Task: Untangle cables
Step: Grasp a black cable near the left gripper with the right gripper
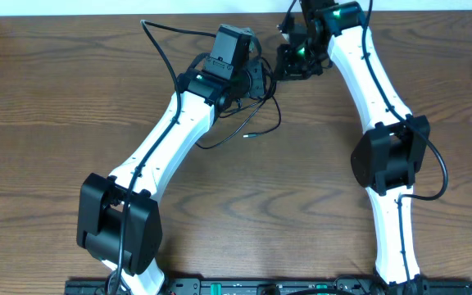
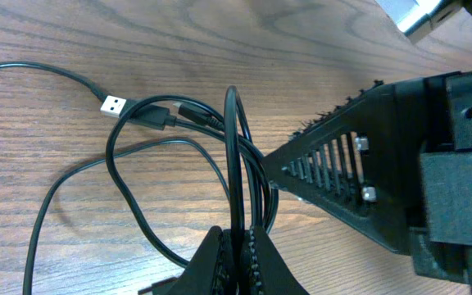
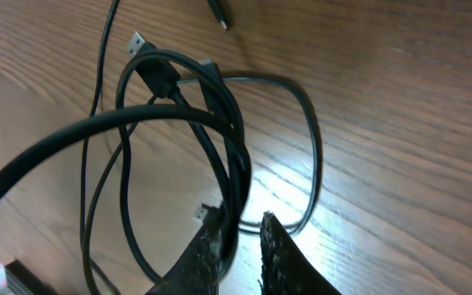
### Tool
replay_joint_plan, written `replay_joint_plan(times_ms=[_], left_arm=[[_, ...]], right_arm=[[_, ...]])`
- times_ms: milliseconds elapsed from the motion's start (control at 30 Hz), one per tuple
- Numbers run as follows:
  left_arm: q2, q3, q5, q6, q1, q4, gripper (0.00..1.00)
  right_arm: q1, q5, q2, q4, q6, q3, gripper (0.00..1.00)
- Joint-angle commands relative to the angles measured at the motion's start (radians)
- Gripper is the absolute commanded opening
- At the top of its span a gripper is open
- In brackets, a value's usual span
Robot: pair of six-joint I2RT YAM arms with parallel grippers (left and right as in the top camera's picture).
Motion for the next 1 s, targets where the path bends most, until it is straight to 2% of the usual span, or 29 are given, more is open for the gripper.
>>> replay_joint_plan(times_ms=[0,333,500,633,800,967], left_arm=[[-0.003,0.009,-0.019,0.019,0.001,-0.01,0.08],[-0.003,0.009,-0.019,0.019,0.001,-0.011,0.07],[-0.003,0.009,-0.02,0.02,0.001,-0.024,0.07],[0.005,0.009,-0.037,0.021,0.003,-0.035,0.08],[0.024,0.009,-0.134,0.021,0.008,-0.098,0.08],[0.03,0.009,-0.14,0.02,0.017,-0.153,0.08]], right_arm=[[0.022,0.001,-0.008,0.025,0.026,-0.044,0.13],[0.019,-0.029,-0.008,0.091,0.033,-0.129,0.01],[-0.002,-0.06,-0.008,0.088,0.032,-0.129,0.01],[-0.02,-0.136,-0.008,0.069,-0.016,-0.128,0.01],[-0.057,-0.185,-0.03,0.028,-0.066,-0.122,0.01],[-0.089,-0.243,-0.094,0.011,-0.148,-0.122,0.01]])
